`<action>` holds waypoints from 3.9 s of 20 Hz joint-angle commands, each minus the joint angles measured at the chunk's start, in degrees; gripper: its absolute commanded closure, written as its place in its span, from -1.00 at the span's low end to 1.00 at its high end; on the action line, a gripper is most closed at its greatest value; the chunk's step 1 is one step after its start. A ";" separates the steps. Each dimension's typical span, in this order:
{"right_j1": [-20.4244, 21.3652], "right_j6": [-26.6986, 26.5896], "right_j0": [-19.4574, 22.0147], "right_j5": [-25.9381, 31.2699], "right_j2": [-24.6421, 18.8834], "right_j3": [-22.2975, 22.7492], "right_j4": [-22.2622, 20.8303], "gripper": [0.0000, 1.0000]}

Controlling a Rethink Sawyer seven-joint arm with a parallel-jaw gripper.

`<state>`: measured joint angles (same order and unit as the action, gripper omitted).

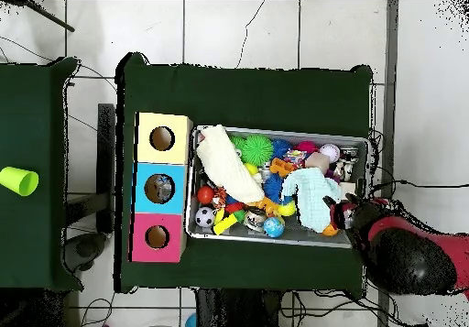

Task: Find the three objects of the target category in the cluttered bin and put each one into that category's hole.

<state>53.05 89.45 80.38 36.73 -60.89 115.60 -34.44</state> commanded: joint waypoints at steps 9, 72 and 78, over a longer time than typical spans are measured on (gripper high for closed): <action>9.68 -1.25 -6.02 0.88 -1.51 6.50 -0.06 -1.00; 1.98 13.80 -46.00 -4.75 35.03 -14.29 9.49 -1.00; -2.83 13.87 -48.46 -10.55 39.35 -15.69 8.11 -1.00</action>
<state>57.28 90.00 33.26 32.03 -29.01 103.05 -23.57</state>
